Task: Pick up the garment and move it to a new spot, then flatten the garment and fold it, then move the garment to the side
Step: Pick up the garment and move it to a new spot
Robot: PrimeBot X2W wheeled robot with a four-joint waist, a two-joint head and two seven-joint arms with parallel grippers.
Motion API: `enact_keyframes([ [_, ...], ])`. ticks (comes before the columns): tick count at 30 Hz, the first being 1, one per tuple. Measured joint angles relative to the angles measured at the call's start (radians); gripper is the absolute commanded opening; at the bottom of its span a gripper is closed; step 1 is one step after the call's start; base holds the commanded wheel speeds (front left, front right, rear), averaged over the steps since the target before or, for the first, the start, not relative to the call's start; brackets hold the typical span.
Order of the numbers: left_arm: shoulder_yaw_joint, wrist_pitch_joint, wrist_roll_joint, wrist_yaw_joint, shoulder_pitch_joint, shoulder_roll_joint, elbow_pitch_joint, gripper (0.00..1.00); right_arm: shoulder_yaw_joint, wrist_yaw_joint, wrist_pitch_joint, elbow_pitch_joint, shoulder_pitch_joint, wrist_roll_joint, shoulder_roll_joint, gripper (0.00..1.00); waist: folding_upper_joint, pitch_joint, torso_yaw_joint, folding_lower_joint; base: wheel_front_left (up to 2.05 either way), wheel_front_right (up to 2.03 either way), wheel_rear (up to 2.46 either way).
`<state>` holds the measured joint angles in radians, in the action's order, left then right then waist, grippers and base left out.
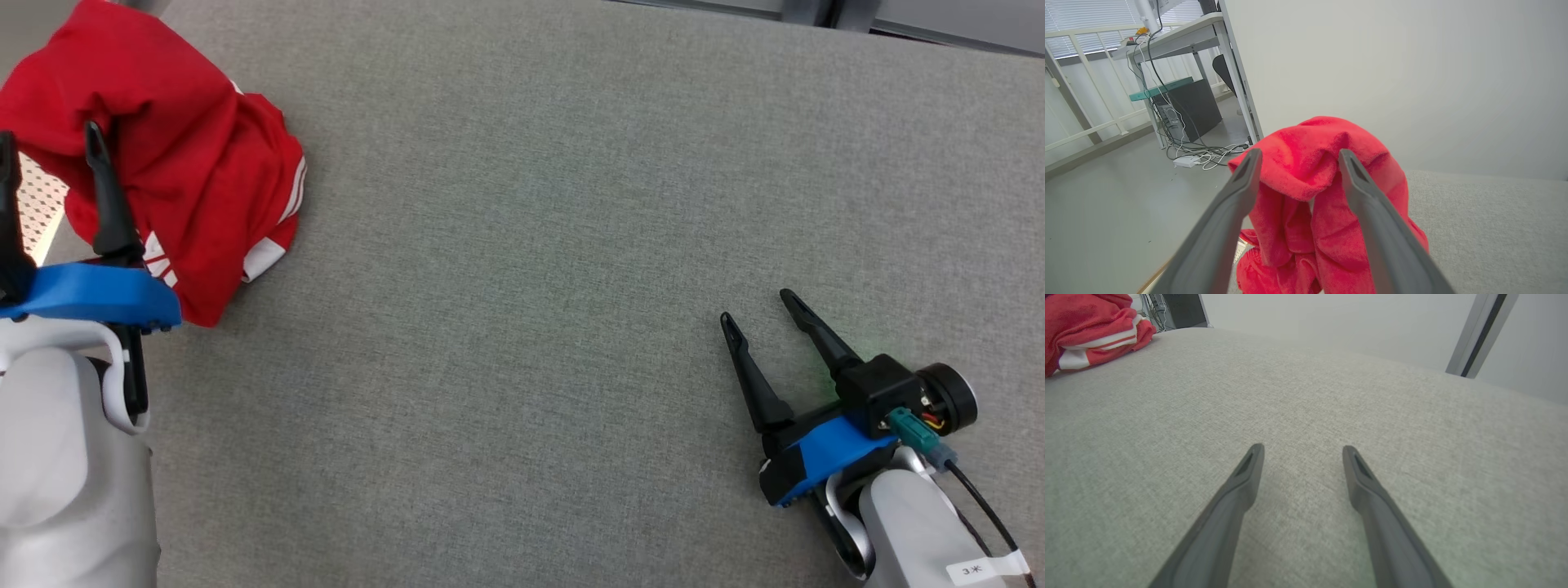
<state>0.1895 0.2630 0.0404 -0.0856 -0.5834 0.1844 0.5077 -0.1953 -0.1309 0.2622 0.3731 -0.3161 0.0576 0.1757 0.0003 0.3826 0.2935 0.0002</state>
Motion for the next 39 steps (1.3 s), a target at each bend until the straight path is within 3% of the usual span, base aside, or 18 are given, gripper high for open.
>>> enact_keyframes([
  [13, 0.026, 0.000, 0.025, 0.010, -0.174, 0.040, 0.345, 1.00, -0.027, -0.001, 0.003, 0.013, -0.049, 0.016, 0.003, 1.00, -0.0003, 0.050, -0.060, -0.0001, 0.00, 0.00, 0.00],
  [14, 0.028, 0.000, 0.030, 0.010, -0.181, 0.043, 0.358, 0.76, -0.029, -0.001, 0.003, 0.014, -0.050, 0.016, 0.004, 1.00, -0.0003, 0.051, -0.064, -0.0002, 0.00, 0.00, 0.00],
  [15, 0.029, 0.000, 0.031, 0.012, -0.187, 0.044, 0.363, 0.25, -0.029, -0.001, 0.003, 0.015, -0.051, 0.019, 0.004, 1.00, -0.0003, 0.051, -0.067, -0.0002, 0.00, 0.00, 0.00],
  [16, 0.029, 0.000, 0.032, 0.013, -0.194, 0.044, 0.365, 0.00, -0.029, -0.001, 0.003, 0.015, -0.052, 0.022, 0.005, 1.00, -0.0002, 0.051, -0.069, -0.0002, 0.00, 0.00, 0.00],
  [29, -0.023, 0.000, 0.020, -0.026, -0.243, 0.044, 0.121, 0.00, -0.005, 0.000, 0.001, 0.044, -0.033, 0.033, -0.034, 1.00, -0.0002, -0.022, -0.089, -0.0001, 0.00, 0.00, 0.00],
  [39, -0.176, 0.000, 0.031, -0.040, -0.260, -0.022, -0.051, 0.00, -0.001, 0.000, 0.000, 0.054, 0.000, 0.045, -0.087, 1.00, -0.0002, -0.111, -0.187, -0.0002, 0.00, 0.00, 0.00],
])
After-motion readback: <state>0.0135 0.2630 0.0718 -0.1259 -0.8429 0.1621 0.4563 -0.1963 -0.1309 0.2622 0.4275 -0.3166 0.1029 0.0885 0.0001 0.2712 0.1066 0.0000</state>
